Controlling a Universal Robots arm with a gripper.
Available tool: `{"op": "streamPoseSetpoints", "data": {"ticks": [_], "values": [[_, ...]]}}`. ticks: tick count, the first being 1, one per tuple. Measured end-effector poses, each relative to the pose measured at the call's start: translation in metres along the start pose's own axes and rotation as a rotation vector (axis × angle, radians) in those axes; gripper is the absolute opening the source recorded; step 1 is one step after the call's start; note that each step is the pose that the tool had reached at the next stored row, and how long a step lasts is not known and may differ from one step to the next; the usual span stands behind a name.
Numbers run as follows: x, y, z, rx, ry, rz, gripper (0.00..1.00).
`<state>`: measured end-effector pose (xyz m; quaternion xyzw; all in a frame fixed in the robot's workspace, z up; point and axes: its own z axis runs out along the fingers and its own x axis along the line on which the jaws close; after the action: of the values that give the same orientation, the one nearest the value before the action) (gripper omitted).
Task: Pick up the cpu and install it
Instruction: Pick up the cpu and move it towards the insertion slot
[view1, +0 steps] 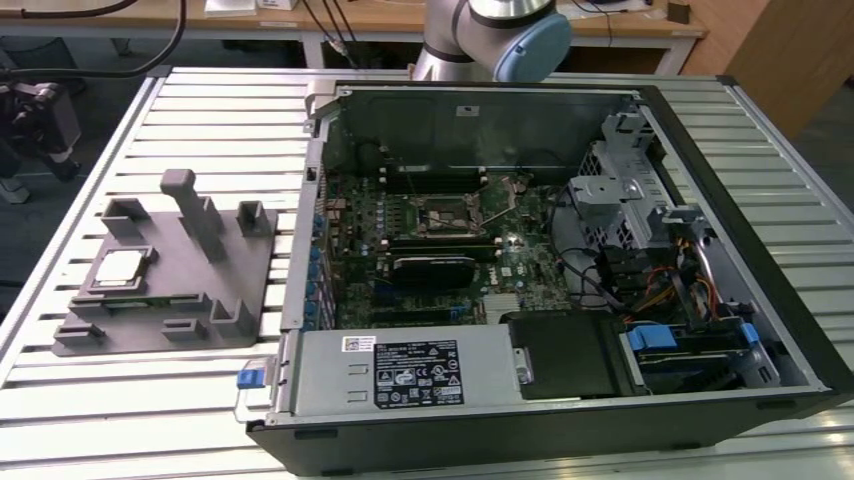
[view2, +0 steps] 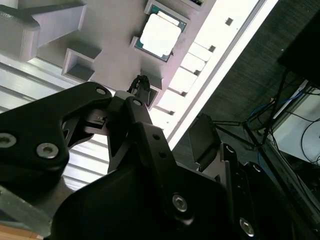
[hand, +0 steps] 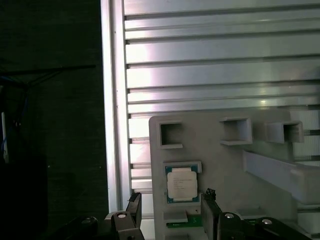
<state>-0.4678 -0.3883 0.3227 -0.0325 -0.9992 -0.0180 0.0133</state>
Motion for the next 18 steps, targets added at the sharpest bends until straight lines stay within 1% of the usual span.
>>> {"op": "streamPoseSetpoints", "data": {"ticks": [9, 18], "values": [[-0.0001, -0.0001, 0.0035, 0.0001, 0.0007, 0.0, 0.59], [-0.0002, -0.0002, 0.0064, 0.0003, 0.0029, 0.0, 0.59]]}}
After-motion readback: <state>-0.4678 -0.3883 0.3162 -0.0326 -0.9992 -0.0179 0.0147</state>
